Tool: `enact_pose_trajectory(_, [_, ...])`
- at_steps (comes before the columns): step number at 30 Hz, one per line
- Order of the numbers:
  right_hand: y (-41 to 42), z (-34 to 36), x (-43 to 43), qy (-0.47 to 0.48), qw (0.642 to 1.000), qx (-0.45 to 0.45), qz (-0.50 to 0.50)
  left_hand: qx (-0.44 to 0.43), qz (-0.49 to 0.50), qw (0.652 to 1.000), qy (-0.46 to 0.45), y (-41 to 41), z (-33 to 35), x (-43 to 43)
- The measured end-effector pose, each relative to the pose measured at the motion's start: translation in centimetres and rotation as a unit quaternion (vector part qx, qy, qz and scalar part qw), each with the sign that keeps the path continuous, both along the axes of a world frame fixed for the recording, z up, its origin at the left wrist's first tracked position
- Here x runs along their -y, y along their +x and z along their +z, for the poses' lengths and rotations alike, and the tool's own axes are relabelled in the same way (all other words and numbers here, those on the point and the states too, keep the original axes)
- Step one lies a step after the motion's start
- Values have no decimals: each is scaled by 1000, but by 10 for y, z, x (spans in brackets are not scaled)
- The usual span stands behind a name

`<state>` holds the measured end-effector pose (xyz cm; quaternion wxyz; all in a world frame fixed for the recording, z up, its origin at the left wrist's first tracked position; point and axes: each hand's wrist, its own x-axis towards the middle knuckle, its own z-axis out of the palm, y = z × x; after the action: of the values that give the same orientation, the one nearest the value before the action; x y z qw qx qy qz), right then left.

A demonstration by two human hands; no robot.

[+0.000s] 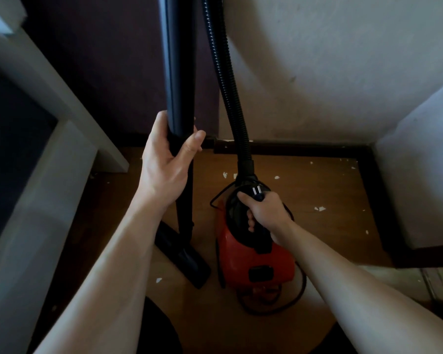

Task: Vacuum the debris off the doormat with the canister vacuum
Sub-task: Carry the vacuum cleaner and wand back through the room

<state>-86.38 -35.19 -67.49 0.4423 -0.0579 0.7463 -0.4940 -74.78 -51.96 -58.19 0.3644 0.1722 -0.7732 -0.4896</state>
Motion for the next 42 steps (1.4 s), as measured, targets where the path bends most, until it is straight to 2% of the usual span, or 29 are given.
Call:
enact_pose_trajectory(2, [-3,1,-5,2,1000,-11,16,-5,-3,1000,4,1,-1,-1])
enact_pose_trajectory(6, [-21,4,-20,68,986,-108,109,-17,-9,1000,18,-3,-1,-4])
enact_pose_trajectory(10, [-40,9,-39,102,977,-140,123,-33,-15,999,32,-11,2,-11])
enact_pose_trajectory(13, [-53,8,-52,149,951,-209,171,-31,-23,999,28,-16,3,-11])
enact_pose_trajectory(16, [-62,8,-62,157,946,-175,225,-27,-24,999,13,-17,2,-7])
enact_pose_trajectory(19, [-60,12,-67,175,922,-153,309,-31,-18,999,5,-17,1,-2])
enact_pose_trajectory(21, [-57,13,-69,175,916,-156,325,-33,-10,999,4,-18,0,1])
enact_pose_trajectory(24, [-54,11,-71,173,914,-184,318,-33,-5,999,8,-19,0,2])
enact_pose_trajectory(28, [-51,10,-70,179,894,-276,304,-33,6,999,2,-18,-1,5])
enact_pose_trajectory(30, [-44,10,-65,156,901,-292,280,-36,13,999,-3,-18,-1,6])
enact_pose_trajectory(34, [-17,3,-43,80,949,-219,211,-39,36,999,6,-24,3,15])
enact_pose_trajectory(36, [-3,-4,-32,48,973,-178,141,-39,54,998,14,-28,5,19])
enact_pose_trajectory(38, [8,-7,-23,-10,996,-75,55,-35,63,997,11,-31,5,20])
enact_pose_trajectory(40, [14,-7,-18,-57,998,-5,4,-28,58,998,3,-33,4,22])
enact_pose_trajectory(42, [16,-8,-18,-70,997,-13,4,-22,54,998,-5,-36,6,26])
